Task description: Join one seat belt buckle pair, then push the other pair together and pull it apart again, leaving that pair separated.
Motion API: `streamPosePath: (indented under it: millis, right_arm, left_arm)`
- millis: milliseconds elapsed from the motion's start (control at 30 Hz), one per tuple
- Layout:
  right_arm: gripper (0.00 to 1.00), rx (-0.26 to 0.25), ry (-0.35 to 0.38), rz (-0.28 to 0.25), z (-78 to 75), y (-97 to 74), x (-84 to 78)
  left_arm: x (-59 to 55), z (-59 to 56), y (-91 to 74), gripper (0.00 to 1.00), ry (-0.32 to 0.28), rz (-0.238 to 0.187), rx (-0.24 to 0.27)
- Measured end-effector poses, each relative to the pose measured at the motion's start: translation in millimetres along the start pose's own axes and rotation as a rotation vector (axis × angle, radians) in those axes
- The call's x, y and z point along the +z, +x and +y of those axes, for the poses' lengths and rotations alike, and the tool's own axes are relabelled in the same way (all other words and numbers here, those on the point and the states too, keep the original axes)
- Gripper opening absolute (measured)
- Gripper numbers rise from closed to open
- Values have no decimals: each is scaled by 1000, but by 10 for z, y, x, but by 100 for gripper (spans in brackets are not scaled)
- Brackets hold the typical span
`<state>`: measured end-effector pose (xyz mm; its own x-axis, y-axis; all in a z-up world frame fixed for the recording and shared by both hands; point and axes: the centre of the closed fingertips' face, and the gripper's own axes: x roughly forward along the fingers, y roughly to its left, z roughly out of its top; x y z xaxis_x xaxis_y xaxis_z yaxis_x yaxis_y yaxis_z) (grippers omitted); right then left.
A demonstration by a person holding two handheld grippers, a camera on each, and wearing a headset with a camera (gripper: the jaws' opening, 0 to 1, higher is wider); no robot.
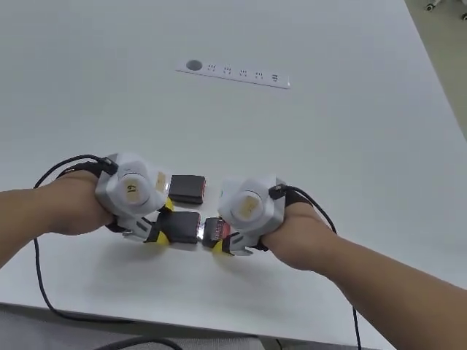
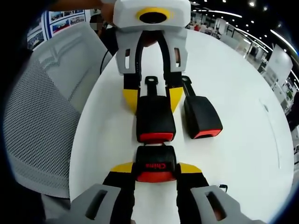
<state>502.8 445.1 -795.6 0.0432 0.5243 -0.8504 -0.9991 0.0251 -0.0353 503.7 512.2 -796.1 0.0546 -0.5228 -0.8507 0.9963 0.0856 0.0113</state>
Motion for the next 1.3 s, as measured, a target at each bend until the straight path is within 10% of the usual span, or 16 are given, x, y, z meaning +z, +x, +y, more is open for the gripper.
streamPosePath:
  millis: [1300]
  right_arm:
    - [30, 0, 12, -11, 9, 10, -13]
  left_arm:
    - [11, -37, -37, 31, 0, 4, 1]
